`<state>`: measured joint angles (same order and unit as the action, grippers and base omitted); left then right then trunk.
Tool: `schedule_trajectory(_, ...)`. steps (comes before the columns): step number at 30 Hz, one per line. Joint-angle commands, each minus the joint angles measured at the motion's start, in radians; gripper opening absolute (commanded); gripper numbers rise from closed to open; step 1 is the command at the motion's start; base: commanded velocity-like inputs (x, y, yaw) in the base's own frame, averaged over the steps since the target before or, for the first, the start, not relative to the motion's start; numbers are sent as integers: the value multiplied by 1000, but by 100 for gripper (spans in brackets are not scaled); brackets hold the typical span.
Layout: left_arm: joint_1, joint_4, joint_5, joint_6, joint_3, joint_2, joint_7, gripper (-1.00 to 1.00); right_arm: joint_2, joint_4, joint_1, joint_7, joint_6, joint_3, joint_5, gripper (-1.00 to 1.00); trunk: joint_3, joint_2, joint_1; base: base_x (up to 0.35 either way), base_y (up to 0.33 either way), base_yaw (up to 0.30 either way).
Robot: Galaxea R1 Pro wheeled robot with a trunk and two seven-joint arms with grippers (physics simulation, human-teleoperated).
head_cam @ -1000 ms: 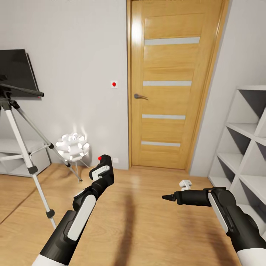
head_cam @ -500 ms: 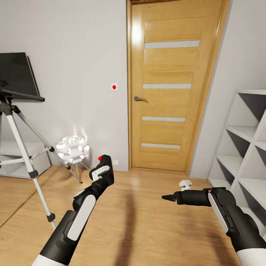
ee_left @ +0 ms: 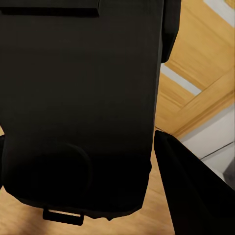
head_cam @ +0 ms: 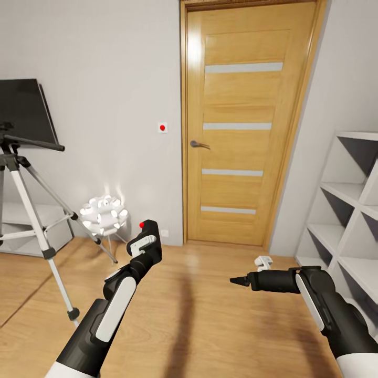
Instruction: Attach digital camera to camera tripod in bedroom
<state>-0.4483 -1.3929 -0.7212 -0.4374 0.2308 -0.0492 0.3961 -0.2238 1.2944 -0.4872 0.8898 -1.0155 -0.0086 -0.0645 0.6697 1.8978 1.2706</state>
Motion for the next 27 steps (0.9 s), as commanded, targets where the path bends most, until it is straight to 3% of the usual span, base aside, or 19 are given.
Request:
schedule_trajectory(1, -1, -2, -9, -2, 1, 0, 7, -100, 0, 0, -1, -2, -8, -1, -6, 100, -2, -7, -4, 0, 0, 0)
schedule_trajectory(27, -1, -2, -9, -1, 1, 0, 7, -100, 0, 0, -1, -2, -8, -1, -6, 100, -84, -189, -104, 0, 0, 0)
